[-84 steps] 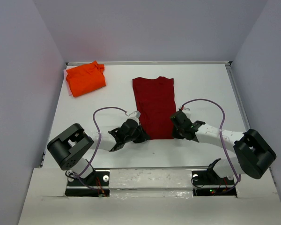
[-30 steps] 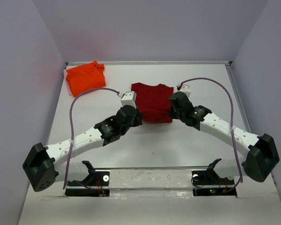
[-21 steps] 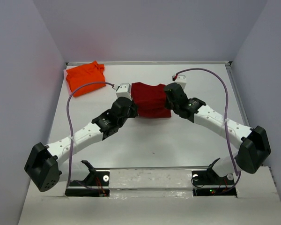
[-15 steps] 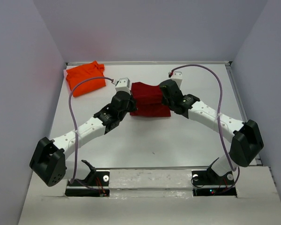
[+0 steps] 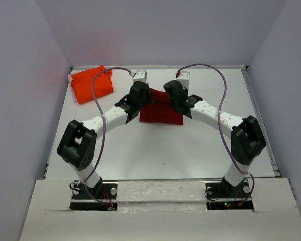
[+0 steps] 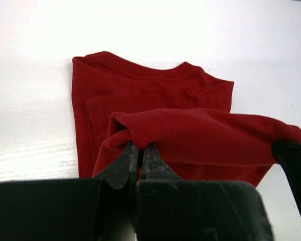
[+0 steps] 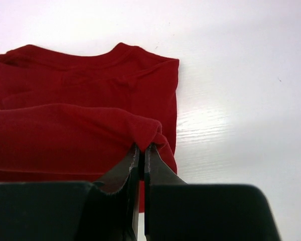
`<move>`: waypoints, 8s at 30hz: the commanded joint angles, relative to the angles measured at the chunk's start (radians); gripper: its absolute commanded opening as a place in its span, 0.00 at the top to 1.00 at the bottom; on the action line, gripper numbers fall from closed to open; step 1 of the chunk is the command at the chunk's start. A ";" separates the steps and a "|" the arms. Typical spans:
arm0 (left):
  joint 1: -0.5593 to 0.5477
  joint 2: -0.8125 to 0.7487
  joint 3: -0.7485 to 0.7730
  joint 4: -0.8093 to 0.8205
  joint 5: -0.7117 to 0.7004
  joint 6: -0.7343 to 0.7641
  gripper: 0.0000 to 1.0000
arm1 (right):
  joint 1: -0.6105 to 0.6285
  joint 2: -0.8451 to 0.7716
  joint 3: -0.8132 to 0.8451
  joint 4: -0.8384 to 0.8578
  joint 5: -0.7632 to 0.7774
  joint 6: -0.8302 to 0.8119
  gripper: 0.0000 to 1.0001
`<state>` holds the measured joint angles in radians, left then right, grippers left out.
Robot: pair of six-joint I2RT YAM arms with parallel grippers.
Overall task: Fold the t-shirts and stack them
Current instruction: Fold the long partially folded tshirt into a neat square, then put the neatly folded tshirt into the corner of the board with the left arm
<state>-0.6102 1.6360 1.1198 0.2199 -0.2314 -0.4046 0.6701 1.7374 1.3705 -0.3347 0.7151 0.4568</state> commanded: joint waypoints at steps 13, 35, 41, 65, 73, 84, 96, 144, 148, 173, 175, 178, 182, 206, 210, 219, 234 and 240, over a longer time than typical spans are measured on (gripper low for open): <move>0.082 0.257 0.167 0.144 0.078 0.030 1.00 | -0.072 0.301 0.150 0.180 0.054 -0.001 1.00; 0.127 0.242 0.150 0.204 0.007 0.029 0.14 | -0.112 0.288 0.161 0.296 -0.012 -0.093 0.41; 0.122 0.047 0.123 0.113 0.023 0.007 0.14 | -0.112 0.209 0.114 0.318 -0.061 -0.128 0.41; 0.129 -0.324 0.132 -0.160 -0.146 0.248 0.14 | -0.078 0.289 0.189 0.252 -0.364 -0.110 0.44; 0.130 -0.335 0.140 -0.174 -0.158 0.247 0.14 | -0.050 0.341 0.256 0.212 -0.402 -0.087 0.44; 0.144 -0.344 0.140 -0.175 -0.157 0.248 0.14 | -0.050 0.456 0.377 0.178 -0.408 -0.096 0.45; 0.144 -0.363 0.140 -0.180 -0.154 0.253 0.14 | -0.050 0.588 0.608 0.126 -0.350 -0.165 0.44; 0.145 -0.259 0.164 -0.205 0.095 0.107 0.14 | -0.066 0.174 0.256 -0.208 -0.539 -0.499 0.38; 0.145 -0.271 0.092 -0.180 0.205 0.000 0.14 | -0.032 0.120 0.220 -0.211 -0.533 -0.590 0.30; 0.220 -0.531 -0.227 -0.128 0.260 -0.155 0.14 | 0.112 0.220 0.079 -0.092 -0.551 -0.696 0.25; 0.222 -0.551 -0.235 -0.123 0.279 -0.168 0.14 | 0.112 0.241 0.091 -0.081 -0.520 -0.705 0.25; 0.222 -0.579 -0.252 -0.117 0.303 -0.175 0.14 | 0.112 0.264 0.110 -0.067 -0.467 -0.716 0.25; 0.222 -0.599 -0.265 -0.122 0.317 -0.172 0.14 | 0.112 0.272 0.127 -0.058 -0.430 -0.724 0.25; 0.236 -0.539 -0.374 -0.010 0.313 -0.194 0.14 | 0.112 0.392 0.139 -0.036 -0.427 -0.722 0.83; 0.237 -0.530 -0.443 0.024 0.284 -0.220 0.14 | 0.112 0.376 0.124 -0.040 -0.427 -0.718 1.00; 0.237 -0.417 -0.557 0.229 0.340 -0.298 0.13 | 0.094 0.291 0.127 -0.082 -0.436 -0.705 1.00; 0.308 -0.016 -0.560 0.639 0.587 -0.438 0.09 | 0.066 0.149 0.104 -0.135 -0.444 -0.708 1.00; 0.322 0.148 -0.535 0.789 0.642 -0.497 0.09 | 0.066 0.148 0.102 -0.136 -0.465 -0.701 1.00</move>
<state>-0.2924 1.7477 0.5716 0.8734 0.3515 -0.8639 0.7425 1.9305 1.4761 -0.4667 0.2722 -0.2569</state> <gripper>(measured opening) 0.909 0.036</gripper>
